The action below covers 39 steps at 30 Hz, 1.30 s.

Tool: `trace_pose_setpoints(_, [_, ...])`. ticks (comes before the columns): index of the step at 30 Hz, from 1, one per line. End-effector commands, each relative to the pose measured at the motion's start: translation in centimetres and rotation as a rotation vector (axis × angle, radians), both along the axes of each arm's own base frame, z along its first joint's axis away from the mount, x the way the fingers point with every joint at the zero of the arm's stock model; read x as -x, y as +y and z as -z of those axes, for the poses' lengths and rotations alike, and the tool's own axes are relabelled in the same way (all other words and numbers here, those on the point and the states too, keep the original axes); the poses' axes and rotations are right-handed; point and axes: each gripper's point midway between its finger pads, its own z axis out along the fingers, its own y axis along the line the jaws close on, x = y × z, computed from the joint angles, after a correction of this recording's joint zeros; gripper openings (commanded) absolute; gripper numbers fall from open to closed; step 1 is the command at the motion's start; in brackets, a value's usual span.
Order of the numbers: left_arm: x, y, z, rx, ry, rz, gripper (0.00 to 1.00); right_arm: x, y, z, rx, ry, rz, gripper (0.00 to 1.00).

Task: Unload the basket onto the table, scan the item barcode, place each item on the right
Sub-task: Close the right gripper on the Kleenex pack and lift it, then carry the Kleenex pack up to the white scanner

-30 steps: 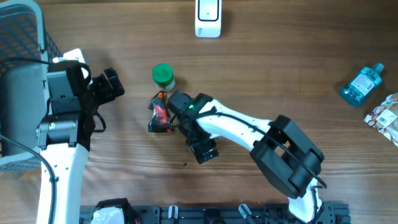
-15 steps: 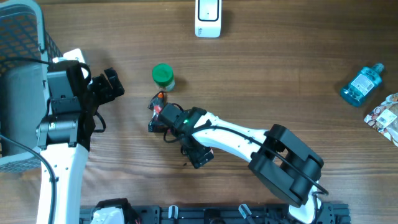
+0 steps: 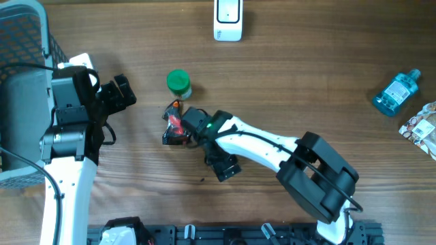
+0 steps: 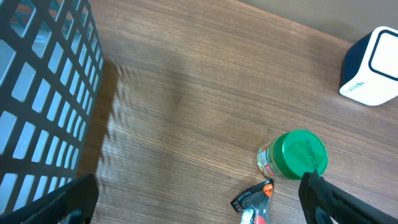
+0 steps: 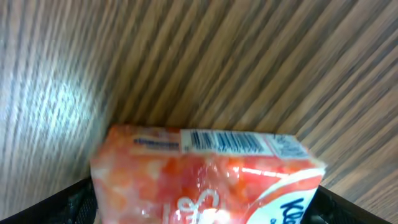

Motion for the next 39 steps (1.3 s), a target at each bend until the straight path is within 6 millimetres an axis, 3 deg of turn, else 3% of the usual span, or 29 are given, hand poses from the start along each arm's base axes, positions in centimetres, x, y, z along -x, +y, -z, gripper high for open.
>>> trace_pose_setpoints(1, [-0.2, -0.3, -0.3, 0.009, -0.011, 0.006, 1.0, 1.6, -3.9, 3.6, 0.157, 0.077, 0.055, 0.93])
trace_pose_setpoints(5, [-0.2, -0.3, -0.3, 0.009, -0.011, 0.006, 1.0, 1.7, -3.4, 4.1, 0.139, 0.063, 0.037, 0.8])
trace_pose_setpoints(9, [-0.2, -0.3, -0.3, 0.009, -0.011, 0.006, 1.0, 2.0, -3.3, 5.1, 0.107, 0.063, 0.028, 0.77])
trace_pose_setpoints(12, [-0.2, -0.3, -0.3, 0.009, -0.011, 0.006, 1.0, 0.8, -2.3, 5.2, 0.055, 0.016, -0.109, 0.71])
trace_pose_setpoints(19, [-0.2, -0.3, -0.3, 0.009, -0.011, 0.006, 1.0, -2.3, -0.7, 4.1, -0.041, -0.069, -0.389, 0.7])
trace_pose_setpoints(24, [-0.2, -0.3, -0.3, 0.009, -0.011, 0.006, 1.0, -7.4, 0.2, 2.0, -0.118, -0.238, -0.782, 0.7])
trace_pose_setpoints(30, [-0.2, -0.3, -0.3, 0.009, -0.011, 0.006, 1.0, -14.5, -2.4, -0.4, -0.042, -0.414, -1.074, 0.7])
trace_pose_setpoints(36, [-0.2, -0.3, -0.3, 0.009, -0.011, 0.006, 1.0, -22.3, -3.4, -3.6, 0.031, -0.697, -1.166, 0.69])
trace_pose_setpoints(39, [-0.2, -0.3, -0.3, 0.009, -0.011, 0.006, 1.0, -25.4, -2.8, -6.8, 0.068, -0.87, -1.165, 0.72])
